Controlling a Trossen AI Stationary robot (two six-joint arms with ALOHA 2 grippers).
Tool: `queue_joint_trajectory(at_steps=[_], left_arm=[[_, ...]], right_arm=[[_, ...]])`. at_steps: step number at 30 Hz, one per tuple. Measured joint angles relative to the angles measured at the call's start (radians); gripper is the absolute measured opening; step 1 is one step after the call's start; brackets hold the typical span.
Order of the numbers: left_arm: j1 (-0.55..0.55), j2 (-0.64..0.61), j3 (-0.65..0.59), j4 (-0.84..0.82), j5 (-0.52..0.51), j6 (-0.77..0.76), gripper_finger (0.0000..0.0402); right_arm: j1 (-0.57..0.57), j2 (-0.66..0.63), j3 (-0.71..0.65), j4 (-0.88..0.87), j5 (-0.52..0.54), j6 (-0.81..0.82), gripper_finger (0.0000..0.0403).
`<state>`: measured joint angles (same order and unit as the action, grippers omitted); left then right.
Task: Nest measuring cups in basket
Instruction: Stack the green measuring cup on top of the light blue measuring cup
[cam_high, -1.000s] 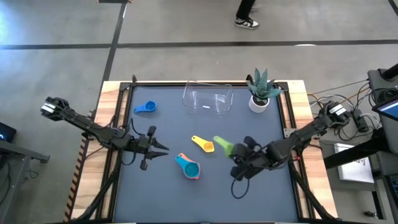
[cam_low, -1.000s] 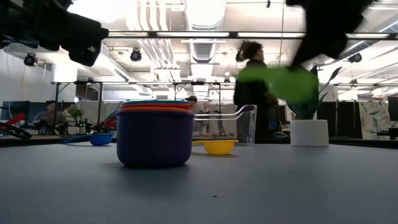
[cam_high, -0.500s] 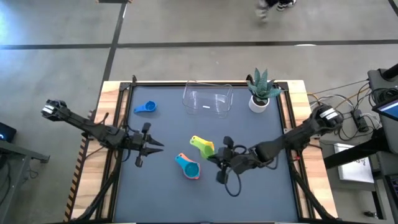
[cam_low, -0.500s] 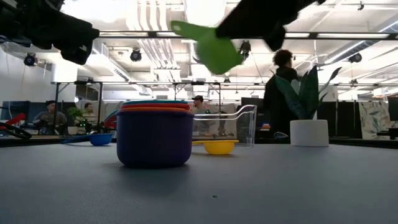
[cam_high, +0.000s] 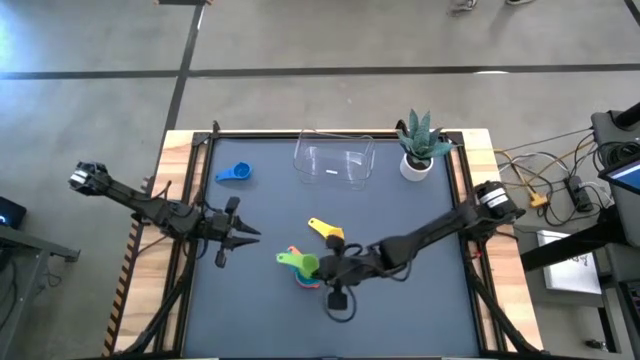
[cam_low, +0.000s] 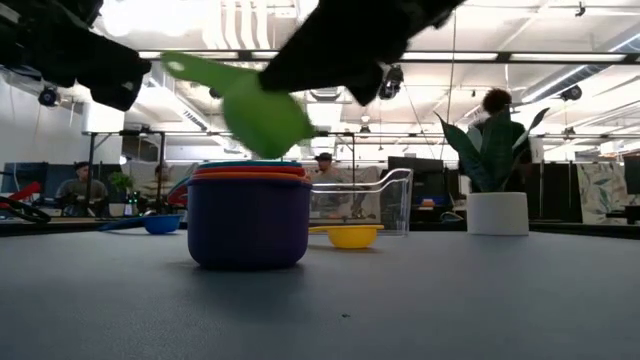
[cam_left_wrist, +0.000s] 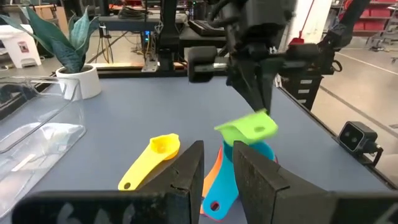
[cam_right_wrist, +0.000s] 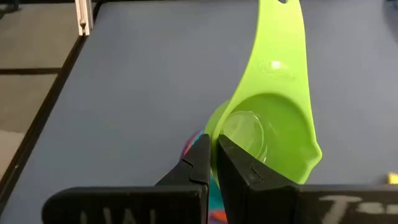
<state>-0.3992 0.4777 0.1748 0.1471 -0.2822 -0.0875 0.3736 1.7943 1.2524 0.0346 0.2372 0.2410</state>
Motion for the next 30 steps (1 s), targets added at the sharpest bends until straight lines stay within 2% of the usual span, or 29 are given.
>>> queue_joint_trajectory(at_steps=[5, 9, 18, 23, 30], left_arm=[[0.000, -0.006, -0.001, -0.001, 0.000, 0.000, 0.0068], [0.000, -0.008, -0.001, -0.002, 0.001, 0.000, 0.0068], [0.000, -0.008, -0.001, -0.008, 0.002, 0.000, 0.0068], [0.000, -0.008, -0.001, -0.008, 0.002, 0.000, 0.0068], [0.000, -0.008, -0.001, -0.008, 0.003, -0.030, 0.0068]], right_arm=[[-0.014, 0.089, 0.114, -0.102, -0.061, -0.025, 0.0009], [-0.025, 0.144, 0.174, -0.190, -0.063, -0.014, 0.0009], [-0.030, 0.169, 0.202, -0.221, -0.062, -0.013, 0.0019], [-0.030, 0.158, 0.202, -0.220, -0.062, -0.013, 0.0047], [-0.029, 0.147, 0.201, -0.253, -0.062, -0.028, 0.0109]])
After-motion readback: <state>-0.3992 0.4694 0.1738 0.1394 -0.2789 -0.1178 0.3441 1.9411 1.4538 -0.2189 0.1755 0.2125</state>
